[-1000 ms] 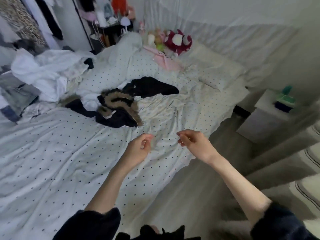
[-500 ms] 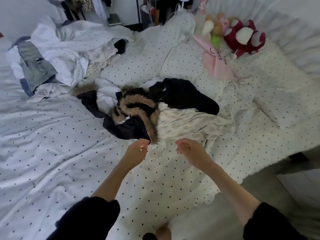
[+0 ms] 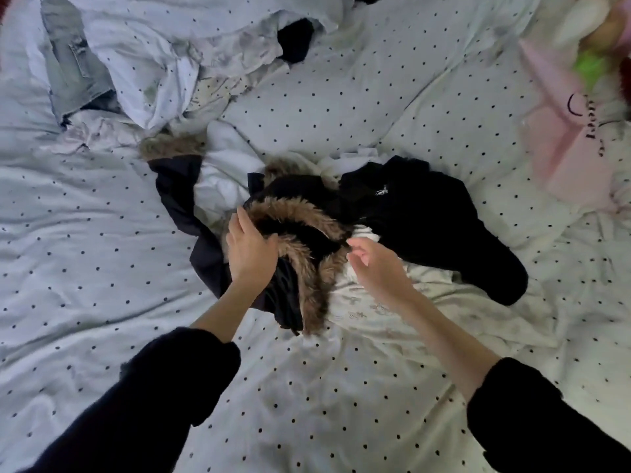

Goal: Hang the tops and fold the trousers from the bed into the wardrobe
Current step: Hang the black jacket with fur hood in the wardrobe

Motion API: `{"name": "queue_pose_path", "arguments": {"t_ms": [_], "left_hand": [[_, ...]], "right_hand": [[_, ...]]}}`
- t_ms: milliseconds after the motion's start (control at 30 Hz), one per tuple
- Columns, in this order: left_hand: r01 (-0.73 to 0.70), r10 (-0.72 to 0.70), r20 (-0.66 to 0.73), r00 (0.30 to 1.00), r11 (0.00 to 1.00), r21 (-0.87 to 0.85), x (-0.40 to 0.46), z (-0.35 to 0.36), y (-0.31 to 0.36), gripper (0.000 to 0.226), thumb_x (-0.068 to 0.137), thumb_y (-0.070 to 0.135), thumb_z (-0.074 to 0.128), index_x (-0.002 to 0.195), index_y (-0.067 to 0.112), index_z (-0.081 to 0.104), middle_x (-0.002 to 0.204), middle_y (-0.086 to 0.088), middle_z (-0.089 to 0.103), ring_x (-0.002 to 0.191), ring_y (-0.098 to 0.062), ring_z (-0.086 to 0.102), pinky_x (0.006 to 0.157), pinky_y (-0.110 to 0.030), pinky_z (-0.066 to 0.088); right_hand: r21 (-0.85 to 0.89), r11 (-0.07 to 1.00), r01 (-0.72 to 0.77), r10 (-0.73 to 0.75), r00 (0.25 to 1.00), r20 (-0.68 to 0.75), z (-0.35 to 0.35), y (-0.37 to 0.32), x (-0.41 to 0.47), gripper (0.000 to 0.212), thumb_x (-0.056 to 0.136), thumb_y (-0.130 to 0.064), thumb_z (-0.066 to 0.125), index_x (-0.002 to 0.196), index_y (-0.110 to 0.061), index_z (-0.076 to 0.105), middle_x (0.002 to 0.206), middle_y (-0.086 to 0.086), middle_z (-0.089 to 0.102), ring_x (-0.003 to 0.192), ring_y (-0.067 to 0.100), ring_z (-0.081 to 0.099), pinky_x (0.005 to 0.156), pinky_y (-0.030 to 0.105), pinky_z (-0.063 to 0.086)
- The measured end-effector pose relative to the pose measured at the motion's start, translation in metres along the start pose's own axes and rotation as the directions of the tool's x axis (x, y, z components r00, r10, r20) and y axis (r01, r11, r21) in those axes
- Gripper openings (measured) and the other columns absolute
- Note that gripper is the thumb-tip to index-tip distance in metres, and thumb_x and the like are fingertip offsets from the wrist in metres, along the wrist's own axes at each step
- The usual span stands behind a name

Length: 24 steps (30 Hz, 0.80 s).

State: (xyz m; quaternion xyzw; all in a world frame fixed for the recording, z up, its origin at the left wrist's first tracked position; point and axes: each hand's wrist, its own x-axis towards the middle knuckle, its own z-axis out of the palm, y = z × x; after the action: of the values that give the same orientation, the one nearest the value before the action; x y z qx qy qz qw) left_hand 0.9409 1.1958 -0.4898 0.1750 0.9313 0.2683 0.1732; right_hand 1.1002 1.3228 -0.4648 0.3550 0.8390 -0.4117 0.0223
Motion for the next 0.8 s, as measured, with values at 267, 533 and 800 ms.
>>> {"name": "queue_pose_path", "arguments": {"t_ms": [267, 533, 800], "left_hand": [[-0.087, 0.059, -0.144, 0.988, 0.976, -0.198, 0.005, -0.017, 0.017, 0.024, 0.092, 0.011, 0.052, 0.113, 0.01, 0.063, 0.082, -0.006, 0.064, 0.071, -0.023, 0.061, 0.062, -0.026, 0.045], [-0.35, 0.313, -0.245, 0.918, 0.928, -0.125, -0.029, -0.103, 0.062, 0.025, 0.083, -0.002, 0.061, 0.099, 0.011, 0.073, 0.097, -0.011, 0.069, 0.087, -0.021, 0.065, 0.074, -0.011, 0.04], [-0.442, 0.385, -0.312, 0.869, 0.886, -0.139, -0.096, -0.2, 0.124, 0.018, 0.079, 0.001, 0.066, 0.09, 0.012, 0.075, 0.084, 0.014, 0.064, 0.081, 0.01, 0.054, 0.07, 0.004, 0.035]], "right_hand": [[-0.071, 0.975, 0.208, -0.212, 0.976, -0.052, 0.001, -0.024, 0.067, 0.062, 0.091, -0.031, 0.059, 0.145, -0.019, 0.032, 0.138, 0.005, 0.044, 0.127, 0.02, 0.04, 0.1, 0.034, 0.034], [-0.225, 0.805, 0.549, -0.587, 0.793, -0.164, -0.034, -0.095, 0.044, 0.016, 0.074, -0.018, 0.062, 0.082, -0.01, 0.074, 0.074, 0.001, 0.07, 0.064, 0.023, 0.066, 0.068, 0.045, 0.053], [-0.319, 0.729, 0.606, -0.667, 0.734, -0.129, -0.098, -0.164, -0.036, 0.057, 0.07, -0.048, 0.065, 0.112, -0.01, 0.062, 0.111, 0.007, 0.056, 0.101, 0.031, 0.055, 0.081, 0.047, 0.044]]}}
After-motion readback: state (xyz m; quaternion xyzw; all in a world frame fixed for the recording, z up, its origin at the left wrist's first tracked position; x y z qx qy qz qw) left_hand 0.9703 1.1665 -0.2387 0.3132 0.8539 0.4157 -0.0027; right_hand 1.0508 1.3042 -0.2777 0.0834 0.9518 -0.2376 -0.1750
